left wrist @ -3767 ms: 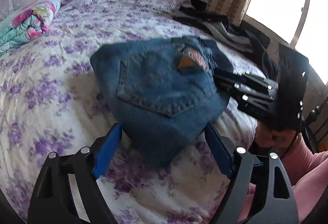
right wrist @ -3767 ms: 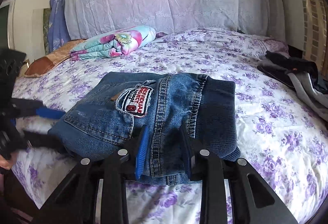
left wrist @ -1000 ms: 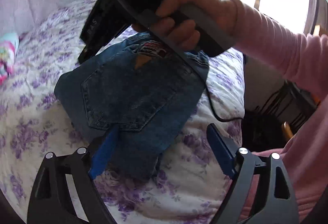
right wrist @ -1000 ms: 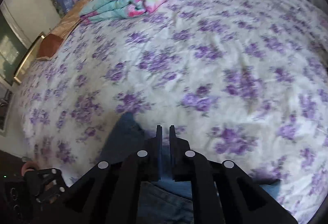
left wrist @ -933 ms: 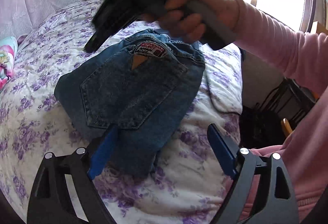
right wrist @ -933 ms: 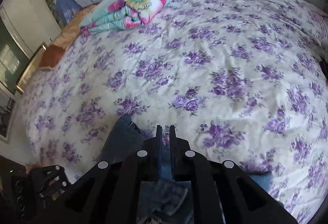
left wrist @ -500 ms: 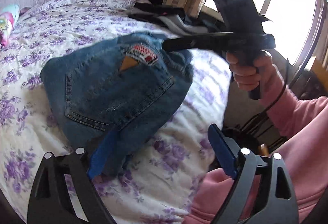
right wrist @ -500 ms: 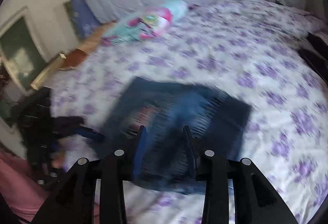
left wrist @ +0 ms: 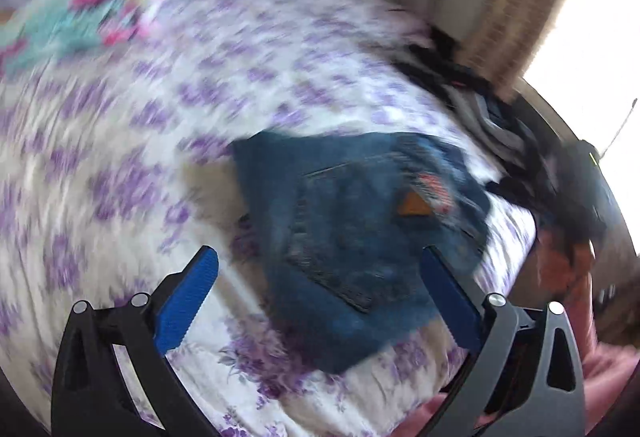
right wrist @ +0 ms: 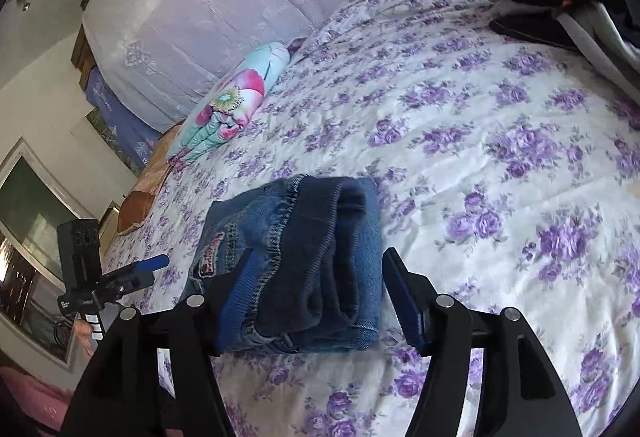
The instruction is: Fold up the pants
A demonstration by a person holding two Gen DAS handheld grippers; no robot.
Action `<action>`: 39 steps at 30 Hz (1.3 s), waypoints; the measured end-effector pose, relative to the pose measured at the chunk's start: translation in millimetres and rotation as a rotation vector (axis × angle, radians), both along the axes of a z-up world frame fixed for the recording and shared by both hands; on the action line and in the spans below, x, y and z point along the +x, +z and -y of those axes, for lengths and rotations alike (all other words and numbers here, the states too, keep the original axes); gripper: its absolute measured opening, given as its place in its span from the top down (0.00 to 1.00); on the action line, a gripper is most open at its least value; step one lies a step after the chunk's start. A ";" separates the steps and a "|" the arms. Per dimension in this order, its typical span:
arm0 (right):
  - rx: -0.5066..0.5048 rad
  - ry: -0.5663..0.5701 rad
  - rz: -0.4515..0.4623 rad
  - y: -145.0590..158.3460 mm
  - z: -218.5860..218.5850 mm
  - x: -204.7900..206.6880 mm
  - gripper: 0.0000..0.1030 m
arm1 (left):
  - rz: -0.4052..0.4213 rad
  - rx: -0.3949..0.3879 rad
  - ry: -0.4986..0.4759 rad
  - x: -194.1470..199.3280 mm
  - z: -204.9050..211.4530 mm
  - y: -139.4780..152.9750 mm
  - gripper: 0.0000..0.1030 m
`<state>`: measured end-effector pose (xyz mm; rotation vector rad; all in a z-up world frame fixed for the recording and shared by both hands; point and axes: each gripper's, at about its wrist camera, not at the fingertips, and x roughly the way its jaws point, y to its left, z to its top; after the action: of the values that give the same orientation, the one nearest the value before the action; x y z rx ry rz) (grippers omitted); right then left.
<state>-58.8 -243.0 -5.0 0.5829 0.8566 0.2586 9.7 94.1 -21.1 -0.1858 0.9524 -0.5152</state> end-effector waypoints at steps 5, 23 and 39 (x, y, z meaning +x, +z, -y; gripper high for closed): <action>0.028 0.009 -0.064 -22.1 -0.3 -6.5 0.33 | -0.166 -0.099 0.061 15.9 -2.4 -22.9 0.04; 0.193 0.069 -0.112 -44.7 8.4 -9.6 0.22 | -0.174 -0.010 0.090 6.9 20.9 -39.6 0.04; 0.206 0.052 -0.187 -50.1 0.4 -3.1 0.14 | -0.161 -0.009 0.094 3.9 20.8 -40.9 0.04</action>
<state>-61.8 -243.4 -55.1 0.7866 1.0344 0.3457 13.7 73.3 -62.0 -0.2817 1.0926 -0.4224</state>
